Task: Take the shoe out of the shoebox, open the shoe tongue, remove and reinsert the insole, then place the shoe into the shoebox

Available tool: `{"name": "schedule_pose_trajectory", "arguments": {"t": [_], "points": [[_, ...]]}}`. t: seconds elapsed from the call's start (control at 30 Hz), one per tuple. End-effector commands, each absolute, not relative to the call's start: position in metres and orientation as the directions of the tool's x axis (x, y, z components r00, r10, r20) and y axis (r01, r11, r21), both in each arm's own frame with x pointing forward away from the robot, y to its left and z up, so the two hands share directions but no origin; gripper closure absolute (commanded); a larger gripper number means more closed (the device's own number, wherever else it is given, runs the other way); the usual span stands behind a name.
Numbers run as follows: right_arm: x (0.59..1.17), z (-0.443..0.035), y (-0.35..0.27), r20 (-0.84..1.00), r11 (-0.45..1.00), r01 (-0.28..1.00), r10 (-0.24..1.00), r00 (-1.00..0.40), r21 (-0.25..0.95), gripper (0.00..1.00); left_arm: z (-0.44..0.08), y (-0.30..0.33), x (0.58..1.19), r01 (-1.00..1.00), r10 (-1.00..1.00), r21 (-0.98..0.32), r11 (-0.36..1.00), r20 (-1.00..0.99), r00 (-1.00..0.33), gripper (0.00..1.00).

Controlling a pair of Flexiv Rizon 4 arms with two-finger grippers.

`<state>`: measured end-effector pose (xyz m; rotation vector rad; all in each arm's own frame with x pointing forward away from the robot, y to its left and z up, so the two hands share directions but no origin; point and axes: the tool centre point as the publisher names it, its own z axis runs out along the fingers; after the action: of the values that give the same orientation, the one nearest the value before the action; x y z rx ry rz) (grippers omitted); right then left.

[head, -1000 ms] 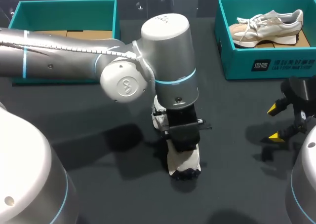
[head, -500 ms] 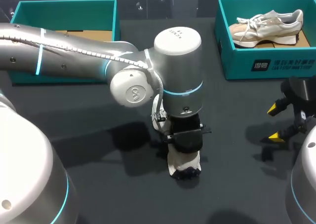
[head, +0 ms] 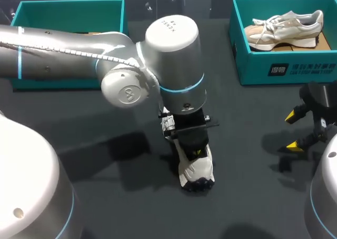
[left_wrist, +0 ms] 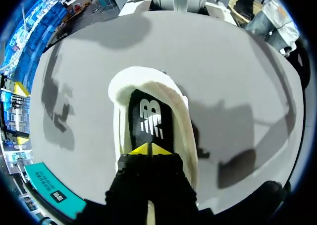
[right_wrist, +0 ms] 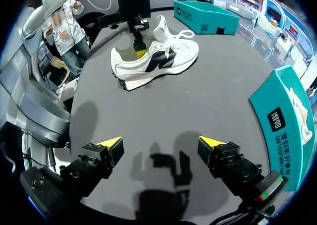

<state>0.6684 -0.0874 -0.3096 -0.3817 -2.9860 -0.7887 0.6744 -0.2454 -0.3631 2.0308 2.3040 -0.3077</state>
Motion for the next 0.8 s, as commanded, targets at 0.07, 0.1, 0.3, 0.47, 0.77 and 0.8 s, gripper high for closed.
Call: {"name": "schedule_pose_trajectory", "arguments": {"t": [0.07, 0.1, 0.3, 0.47, 0.77, 0.8], "points": [[0.668, -0.31, -0.087, 0.09, 0.842, 0.243, 0.229, -0.969, 0.481, 0.0, -0.34, -0.247, 0.676, 0.991, 0.976, -0.093, 0.1, -0.182, -0.116, 1.0], [0.668, -0.31, -0.087, 0.09, 0.842, 0.243, 0.229, -0.969, 0.481, 0.0, -0.338, -0.25, 0.676, 0.992, 0.977, -0.087, 0.097, -0.184, -0.111, 1.0], [0.668, -0.31, -0.087, 0.09, 0.842, 0.243, 0.229, -0.969, 0.481, 0.0, -0.332, -0.259, 0.68, 0.995, 0.985, -0.056, 0.079, -0.148, -0.087, 1.0], [0.668, -0.31, -0.087, 0.09, 0.842, 0.243, 0.229, -0.969, 0.481, 0.0, -0.334, -0.252, 0.68, 0.994, 0.989, -0.019, 0.107, -0.103, -0.108, 1.0], [0.668, -0.31, -0.087, 0.09, 0.842, 0.243, 0.229, -0.969, 0.481, 0.0, -0.339, -0.235, 0.683, 0.985, 0.982, 0.006, 0.17, -0.088, -0.169, 1.0], [0.668, -0.31, -0.087, 0.09, 0.842, 0.243, 0.229, -0.969, 0.481, 0.0, -0.34, -0.234, 0.684, 0.985, 0.981, 0.003, 0.175, -0.087, -0.174, 1.0]]}}
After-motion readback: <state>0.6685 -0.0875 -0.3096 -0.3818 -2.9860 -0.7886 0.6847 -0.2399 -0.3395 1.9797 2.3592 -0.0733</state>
